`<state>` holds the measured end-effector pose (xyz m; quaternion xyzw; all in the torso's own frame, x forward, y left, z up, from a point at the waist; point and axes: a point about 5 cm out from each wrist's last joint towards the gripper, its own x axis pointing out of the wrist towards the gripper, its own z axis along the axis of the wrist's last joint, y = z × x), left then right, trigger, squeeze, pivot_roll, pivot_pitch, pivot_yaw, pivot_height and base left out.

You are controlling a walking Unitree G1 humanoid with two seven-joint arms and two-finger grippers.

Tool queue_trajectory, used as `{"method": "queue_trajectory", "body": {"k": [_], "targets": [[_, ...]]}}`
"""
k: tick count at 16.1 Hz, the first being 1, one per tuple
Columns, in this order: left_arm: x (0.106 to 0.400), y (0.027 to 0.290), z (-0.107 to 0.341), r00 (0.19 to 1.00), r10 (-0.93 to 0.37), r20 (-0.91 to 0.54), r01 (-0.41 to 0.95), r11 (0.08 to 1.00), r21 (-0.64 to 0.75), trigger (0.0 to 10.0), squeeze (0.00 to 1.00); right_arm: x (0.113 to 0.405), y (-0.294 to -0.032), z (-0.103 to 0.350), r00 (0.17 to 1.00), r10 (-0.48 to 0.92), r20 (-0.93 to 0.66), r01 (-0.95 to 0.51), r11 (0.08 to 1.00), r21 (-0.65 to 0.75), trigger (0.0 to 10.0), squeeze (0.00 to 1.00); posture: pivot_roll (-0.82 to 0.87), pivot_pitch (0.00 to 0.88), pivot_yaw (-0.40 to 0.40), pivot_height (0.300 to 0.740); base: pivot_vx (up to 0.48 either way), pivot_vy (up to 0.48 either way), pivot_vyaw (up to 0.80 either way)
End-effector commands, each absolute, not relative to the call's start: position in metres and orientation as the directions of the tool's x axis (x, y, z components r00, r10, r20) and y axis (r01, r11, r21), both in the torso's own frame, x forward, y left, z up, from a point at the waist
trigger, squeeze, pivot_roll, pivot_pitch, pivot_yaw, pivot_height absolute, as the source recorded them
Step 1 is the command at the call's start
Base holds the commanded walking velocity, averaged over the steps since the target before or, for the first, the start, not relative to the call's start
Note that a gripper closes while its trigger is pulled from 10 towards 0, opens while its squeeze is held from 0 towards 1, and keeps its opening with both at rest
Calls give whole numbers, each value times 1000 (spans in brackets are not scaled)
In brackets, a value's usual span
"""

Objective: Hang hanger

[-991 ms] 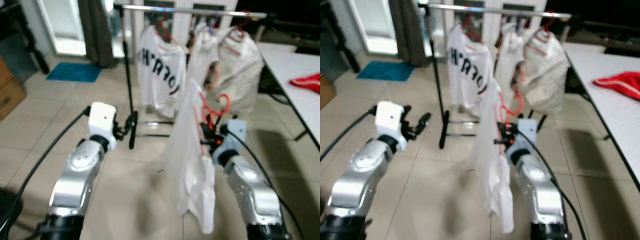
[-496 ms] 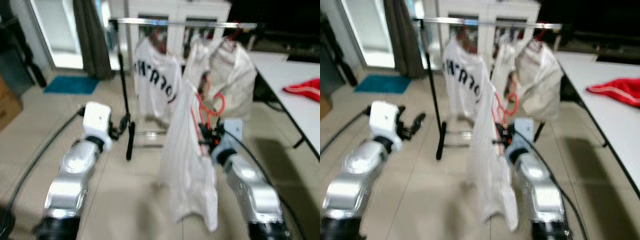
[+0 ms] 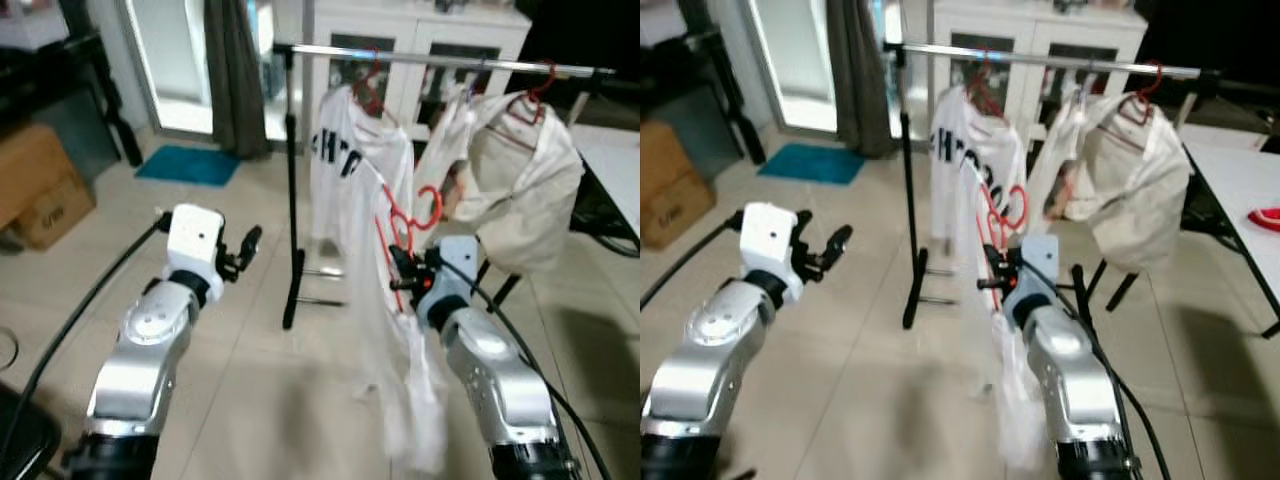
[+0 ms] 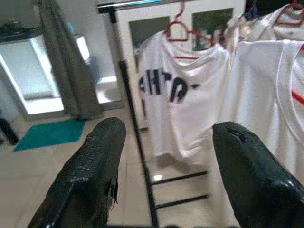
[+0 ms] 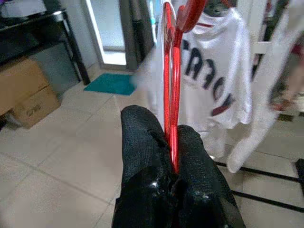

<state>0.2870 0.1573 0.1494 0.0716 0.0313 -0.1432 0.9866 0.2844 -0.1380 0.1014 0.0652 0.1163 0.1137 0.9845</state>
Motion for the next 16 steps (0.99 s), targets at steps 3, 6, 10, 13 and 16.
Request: {"method": "queue_trajectory", "body": {"k": [3, 6, 10, 13, 16], "targets": [[287, 153, 154, 954, -292, -75, 300, 944, 137, 10000, 0, 287, -142, 112, 962, 216, -166, -191, 970, 153, 10000, 0, -80, 0, -25, 740, 341, 0, 0], [286, 154, 152, 954, -291, -78, 299, 945, 135, 10000, 0, 287, -144, 113, 965, 206, -164, -182, 972, 146, 10000, 0, -83, 0, -29, 740, 341, 0, 0], [286, 152, 152, 953, -292, -78, 300, 945, 132, 10000, 0, 287, -143, 112, 962, 214, -171, -191, 971, 142, 10000, 0, -86, 0, -32, 740, 339, 0, 0], [286, 151, 152, 952, -296, -77, 303, 944, 129, 10000, 0, 287, -142, 113, 958, 225, -176, -205, 971, 125, 10000, 0, -89, 0, -33, 740, 341, 0, 0], [286, 151, 151, 952, -295, -78, 303, 944, 129, 10000, 0, 288, -141, 113, 955, 234, -180, -213, 969, 125, 10000, 0, -88, 0, -36, 740, 341, 0, 0]]}}
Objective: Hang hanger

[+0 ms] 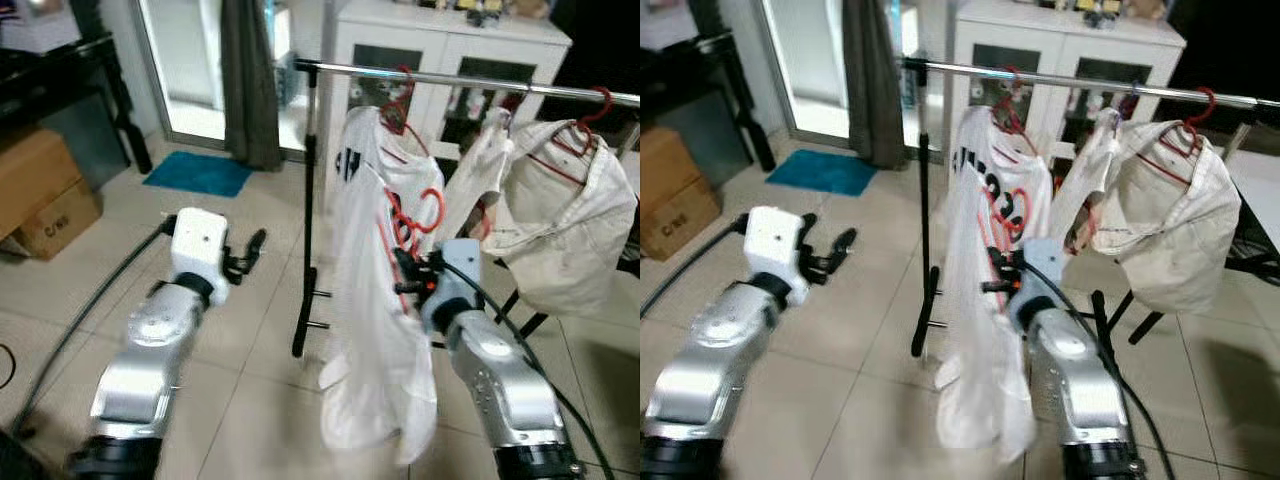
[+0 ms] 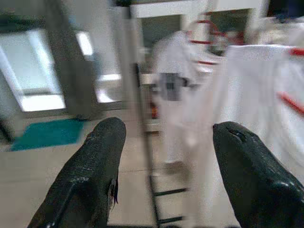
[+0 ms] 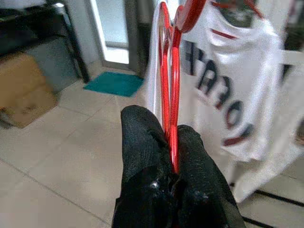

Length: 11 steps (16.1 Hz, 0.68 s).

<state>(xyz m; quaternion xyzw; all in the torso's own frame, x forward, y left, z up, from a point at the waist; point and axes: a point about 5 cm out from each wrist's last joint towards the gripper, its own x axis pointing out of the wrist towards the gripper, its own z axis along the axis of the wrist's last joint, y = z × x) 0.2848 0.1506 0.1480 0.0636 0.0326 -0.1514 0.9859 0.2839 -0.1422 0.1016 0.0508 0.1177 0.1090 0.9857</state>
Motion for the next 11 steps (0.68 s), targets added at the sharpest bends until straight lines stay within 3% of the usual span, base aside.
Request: {"method": "queue_trajectory", "body": {"k": [1, 11], "targets": [[286, 151, 151, 952, -295, -77, 303, 944, 129, 10000, 0, 288, -141, 113, 954, 238, -182, -217, 968, 124, 10000, 0, -88, 0, -36, 740, 341, 0, 0], [285, 150, 149, 953, -293, -78, 301, 945, 127, 10000, 0, 287, -136, 112, 937, 290, -195, -277, 957, 90, 10000, 0, -94, 0, -45, 740, 340, 0, 0]]}}
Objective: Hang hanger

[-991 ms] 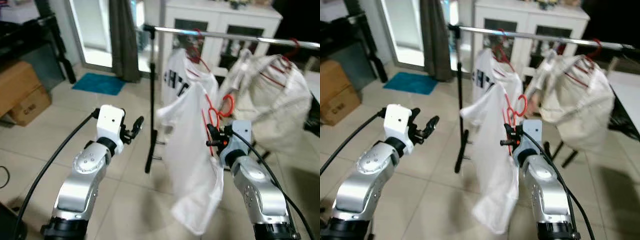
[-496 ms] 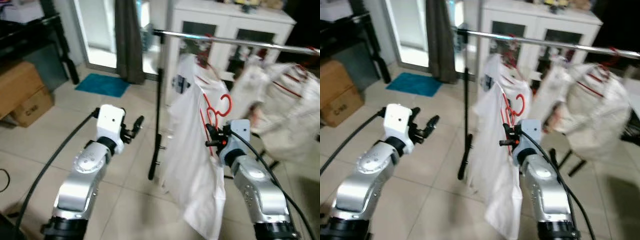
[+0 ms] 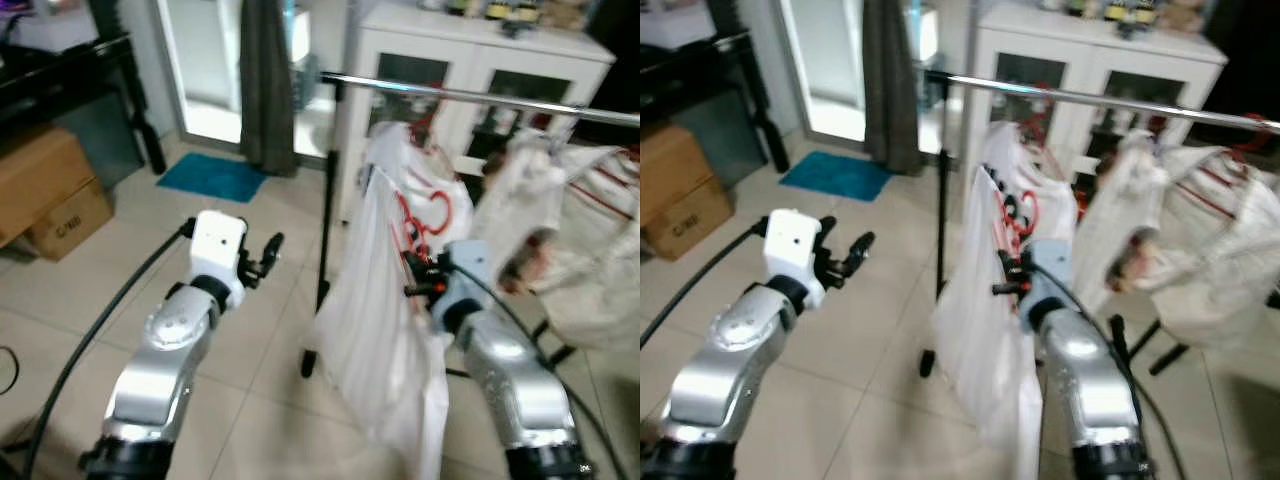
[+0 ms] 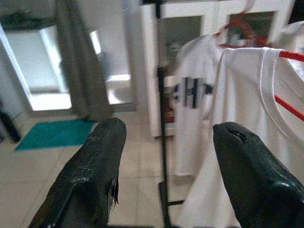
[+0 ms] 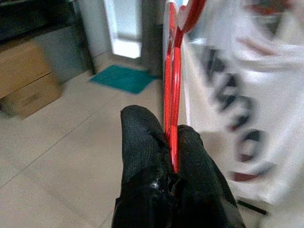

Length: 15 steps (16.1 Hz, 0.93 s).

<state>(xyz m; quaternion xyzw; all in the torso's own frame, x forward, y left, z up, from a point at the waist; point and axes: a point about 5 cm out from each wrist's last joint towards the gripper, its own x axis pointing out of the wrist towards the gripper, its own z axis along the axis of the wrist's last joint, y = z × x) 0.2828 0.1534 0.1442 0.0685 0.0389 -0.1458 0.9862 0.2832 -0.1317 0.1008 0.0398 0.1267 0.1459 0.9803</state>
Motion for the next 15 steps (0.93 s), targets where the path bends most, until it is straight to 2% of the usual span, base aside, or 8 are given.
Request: {"method": "queue_trajectory", "body": {"k": [1, 13, 15], "targets": [[285, 150, 149, 953, -294, -78, 302, 944, 129, 10000, 0, 287, -136, 112, 936, 292, -195, -281, 956, 86, 10000, 0, -92, 0, -48, 740, 337, 0, 0], [283, 150, 148, 953, -293, -82, 302, 943, 139, 10000, 0, 296, -138, 118, 945, 264, -191, -264, 964, 25, 10000, 0, -84, 0, -62, 740, 341, 0, 0], [283, 151, 147, 952, -295, -84, 305, 942, 143, 10000, 0, 297, -137, 117, 943, 266, -198, -263, 964, 42, 10000, 0, -82, 0, -60, 740, 339, 0, -800]]}}
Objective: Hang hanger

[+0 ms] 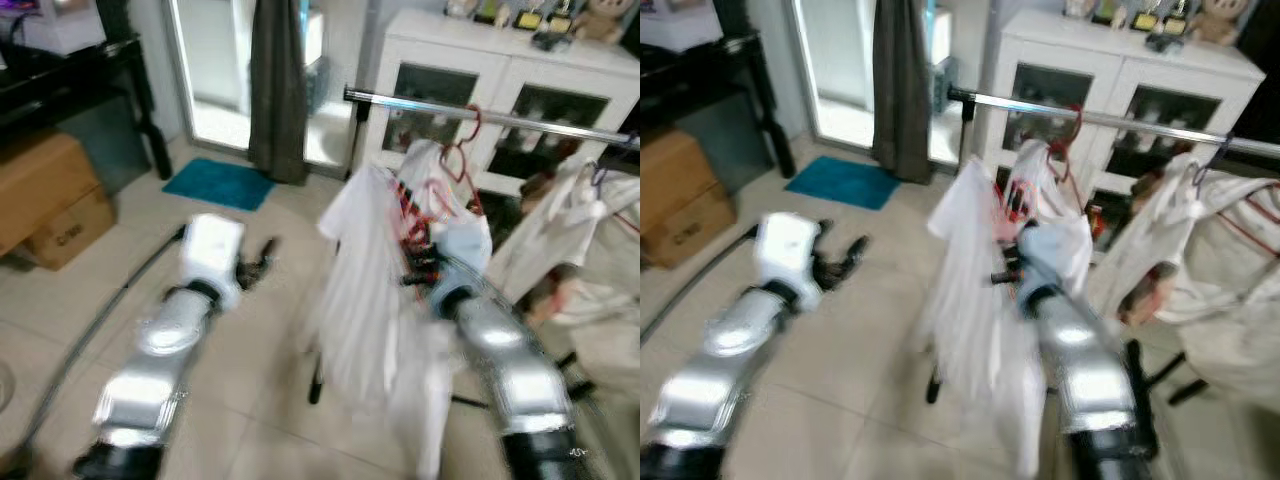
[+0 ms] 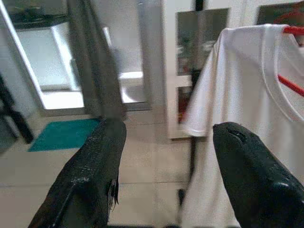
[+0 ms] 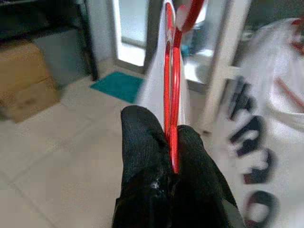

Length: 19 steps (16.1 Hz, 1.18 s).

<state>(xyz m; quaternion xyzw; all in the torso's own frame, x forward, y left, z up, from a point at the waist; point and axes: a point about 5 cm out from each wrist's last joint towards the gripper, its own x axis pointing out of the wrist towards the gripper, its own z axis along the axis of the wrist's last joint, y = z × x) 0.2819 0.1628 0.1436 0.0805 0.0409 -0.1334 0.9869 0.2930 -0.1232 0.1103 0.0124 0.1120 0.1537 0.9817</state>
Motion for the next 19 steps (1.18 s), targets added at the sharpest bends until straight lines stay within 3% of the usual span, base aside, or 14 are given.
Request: {"method": "queue_trajectory", "body": {"k": [1, 4, 19], "targets": [[284, 151, 148, 951, -296, -83, 306, 941, 145, 10000, 0, 297, -138, 117, 943, 266, -198, -264, 964, 39, 10000, 0, -81, 0, -60, 740, 341, 0, -800], [283, 150, 147, 951, -298, -84, 308, 940, 148, 10000, 0, 297, -140, 116, 944, 252, -214, -255, 967, 17, 10000, 0, -80, 0, -66, 740, 341, 0, -600], [280, 150, 146, 948, -304, -95, 316, 935, 160, 10000, 0, 298, -139, 115, 939, 254, -232, -261, 965, 3, 10000, 0, -68, 0, -79, 740, 342, 0, 0]]}}
